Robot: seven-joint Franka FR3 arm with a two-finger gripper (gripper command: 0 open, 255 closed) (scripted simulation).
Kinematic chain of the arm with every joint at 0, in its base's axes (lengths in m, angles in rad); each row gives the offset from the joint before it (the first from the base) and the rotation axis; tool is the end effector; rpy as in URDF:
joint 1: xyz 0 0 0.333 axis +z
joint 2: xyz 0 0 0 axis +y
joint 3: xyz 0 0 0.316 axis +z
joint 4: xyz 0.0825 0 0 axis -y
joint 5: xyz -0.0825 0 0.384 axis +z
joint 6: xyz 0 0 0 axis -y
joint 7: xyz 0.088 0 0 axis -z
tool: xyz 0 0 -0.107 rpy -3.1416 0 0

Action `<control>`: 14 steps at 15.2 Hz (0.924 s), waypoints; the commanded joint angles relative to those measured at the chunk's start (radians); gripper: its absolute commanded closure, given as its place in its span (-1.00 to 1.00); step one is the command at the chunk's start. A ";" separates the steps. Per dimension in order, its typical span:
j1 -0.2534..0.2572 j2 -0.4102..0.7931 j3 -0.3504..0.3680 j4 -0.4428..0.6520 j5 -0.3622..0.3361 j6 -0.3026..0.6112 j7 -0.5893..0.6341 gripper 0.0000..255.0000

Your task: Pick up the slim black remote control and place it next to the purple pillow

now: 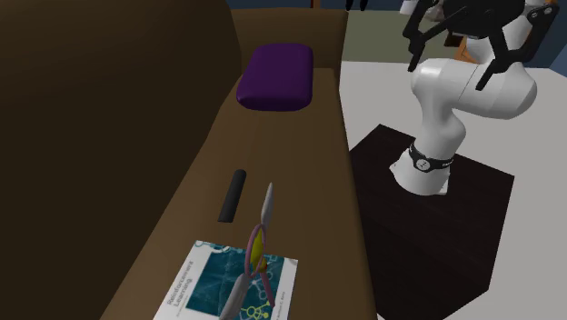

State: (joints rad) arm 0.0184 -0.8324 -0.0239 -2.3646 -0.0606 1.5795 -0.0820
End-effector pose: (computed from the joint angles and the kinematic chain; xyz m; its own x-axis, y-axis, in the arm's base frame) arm 0.2954 -0.0105 0.6012 0.9955 0.0838 0.0435 0.0818 -0.9956 0.0466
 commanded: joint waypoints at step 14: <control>-0.033 0.181 -0.262 -0.159 -0.165 0.358 -0.327 -1.00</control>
State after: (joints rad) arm -0.0133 -0.6823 -0.2618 -2.5252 -0.2149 1.9038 -0.3806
